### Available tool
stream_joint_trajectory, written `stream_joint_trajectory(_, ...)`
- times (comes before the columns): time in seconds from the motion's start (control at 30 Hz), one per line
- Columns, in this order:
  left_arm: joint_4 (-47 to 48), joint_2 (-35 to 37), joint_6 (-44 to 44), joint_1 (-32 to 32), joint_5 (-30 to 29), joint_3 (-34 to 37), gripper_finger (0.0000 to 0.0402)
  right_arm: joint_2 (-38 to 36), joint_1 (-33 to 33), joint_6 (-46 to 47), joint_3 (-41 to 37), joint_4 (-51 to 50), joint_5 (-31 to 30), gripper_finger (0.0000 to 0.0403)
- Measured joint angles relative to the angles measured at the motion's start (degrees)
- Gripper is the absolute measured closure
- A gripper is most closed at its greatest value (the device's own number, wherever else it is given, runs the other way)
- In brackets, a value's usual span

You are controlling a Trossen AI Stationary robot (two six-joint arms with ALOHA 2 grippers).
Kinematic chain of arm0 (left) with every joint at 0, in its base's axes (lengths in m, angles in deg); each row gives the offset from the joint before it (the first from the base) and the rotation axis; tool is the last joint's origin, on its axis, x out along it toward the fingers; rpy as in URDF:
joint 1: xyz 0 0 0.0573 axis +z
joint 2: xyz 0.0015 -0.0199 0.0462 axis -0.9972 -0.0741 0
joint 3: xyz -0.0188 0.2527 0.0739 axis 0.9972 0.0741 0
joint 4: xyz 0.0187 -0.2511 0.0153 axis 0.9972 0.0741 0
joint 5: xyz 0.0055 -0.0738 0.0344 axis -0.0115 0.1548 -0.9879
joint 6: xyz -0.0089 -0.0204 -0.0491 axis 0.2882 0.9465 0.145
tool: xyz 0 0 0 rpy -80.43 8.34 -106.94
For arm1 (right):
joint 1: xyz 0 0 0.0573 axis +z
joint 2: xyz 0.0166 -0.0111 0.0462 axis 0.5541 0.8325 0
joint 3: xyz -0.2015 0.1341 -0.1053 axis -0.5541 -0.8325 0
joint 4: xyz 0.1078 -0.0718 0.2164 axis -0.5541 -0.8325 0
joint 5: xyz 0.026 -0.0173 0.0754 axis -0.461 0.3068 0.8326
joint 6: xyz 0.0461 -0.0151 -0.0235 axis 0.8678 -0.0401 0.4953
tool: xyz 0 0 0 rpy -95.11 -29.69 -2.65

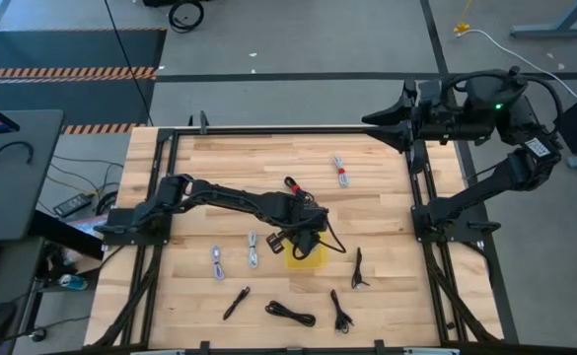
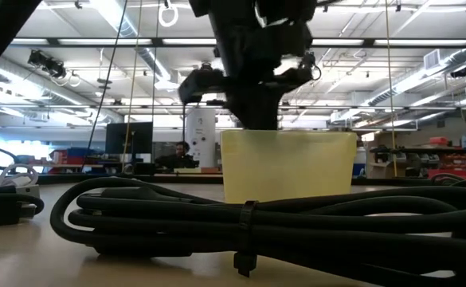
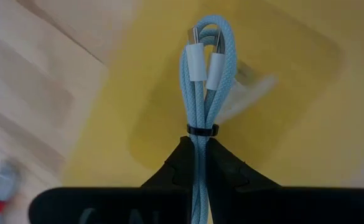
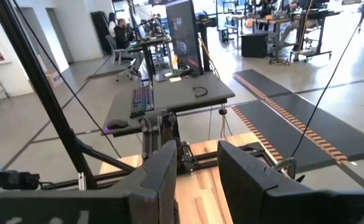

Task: Pick and place USB-C Cables
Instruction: Put the blue charger cable into the yellow bin

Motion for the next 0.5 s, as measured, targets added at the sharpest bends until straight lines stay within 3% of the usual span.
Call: stream_joint_trajectory(0.5,-0.3,-3.3,0.5,0.0,0.0,0.0,0.0381,0.0,0.0,-0.1,0.0,-0.5,0.3,0.028)
